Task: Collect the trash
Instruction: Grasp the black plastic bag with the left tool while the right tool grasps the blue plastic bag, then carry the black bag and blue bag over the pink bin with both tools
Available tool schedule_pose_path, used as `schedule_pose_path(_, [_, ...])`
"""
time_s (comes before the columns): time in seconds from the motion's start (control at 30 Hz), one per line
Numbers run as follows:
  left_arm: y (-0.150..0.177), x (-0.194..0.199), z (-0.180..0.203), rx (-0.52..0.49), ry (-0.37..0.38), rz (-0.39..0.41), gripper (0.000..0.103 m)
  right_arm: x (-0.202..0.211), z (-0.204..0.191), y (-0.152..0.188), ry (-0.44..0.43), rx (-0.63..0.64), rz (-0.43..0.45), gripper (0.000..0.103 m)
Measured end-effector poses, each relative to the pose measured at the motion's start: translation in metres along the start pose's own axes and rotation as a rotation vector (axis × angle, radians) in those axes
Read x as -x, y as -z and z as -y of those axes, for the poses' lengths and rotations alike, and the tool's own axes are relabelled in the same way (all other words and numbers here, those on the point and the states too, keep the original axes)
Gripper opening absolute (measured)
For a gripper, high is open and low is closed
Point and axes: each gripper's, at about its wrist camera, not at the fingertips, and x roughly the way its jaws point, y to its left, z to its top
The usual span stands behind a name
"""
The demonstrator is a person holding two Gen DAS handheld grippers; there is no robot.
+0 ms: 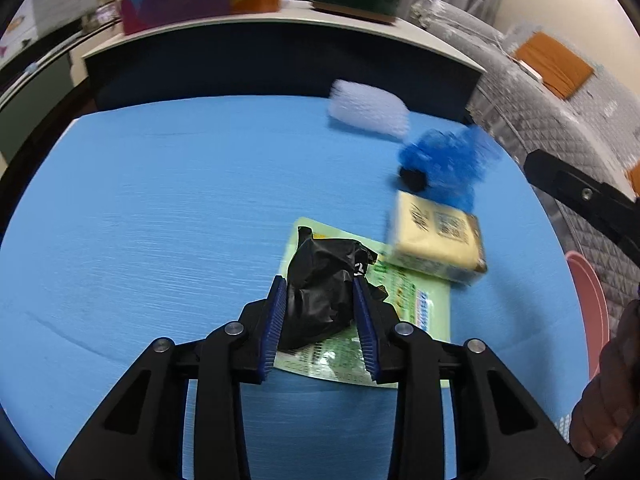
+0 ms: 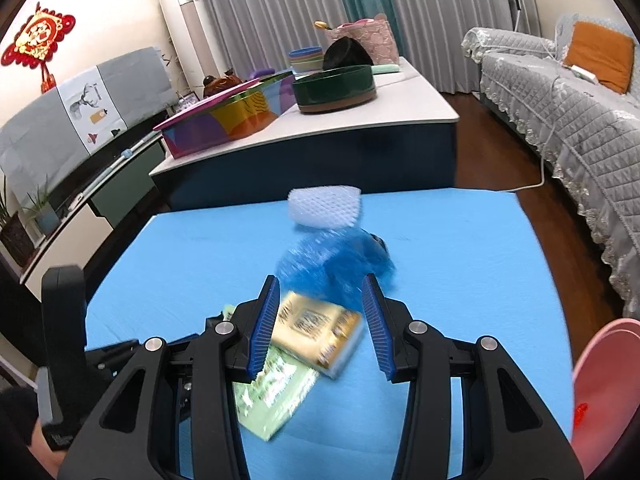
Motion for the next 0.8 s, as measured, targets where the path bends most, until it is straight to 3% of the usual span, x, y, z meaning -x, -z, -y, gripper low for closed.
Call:
schedule_pose_path(0.3, [-0.006, 0.013, -0.013, 0.027, -0.024, 0.046, 0.033, -0.043, -0.011, -0.011, 0.02, -0.028, -0.094, 0.045])
schedule_pose_path(0.33, [-0.007, 0.014, -0.014, 0.027, -0.025, 0.052, 0.033, -0.045, -0.011, -0.011, 0.025, -0.027, -0.099, 0.038])
schedule_pose_path(0.37, [-0.008, 0.015, -0.014, 0.028, -0.024, 0.057, 0.033, -0.046, -0.012, -0.01, 0.026, -0.025, -0.103, 0.02])
schedule_pose_path(0.43, [-0.009, 0.018, -0.015, 0.033, -0.021, 0.067, 0.033, -0.046, -0.013, -0.01, 0.035, -0.008, -0.113, 0.004])
schedule_pose_path(0.8, [-0.012, 0.041, -0.004, 0.017, 0.008, 0.125, 0.033, 0.017, -0.001, -0.021, 0.109, 0.072, -0.034, 0.002])
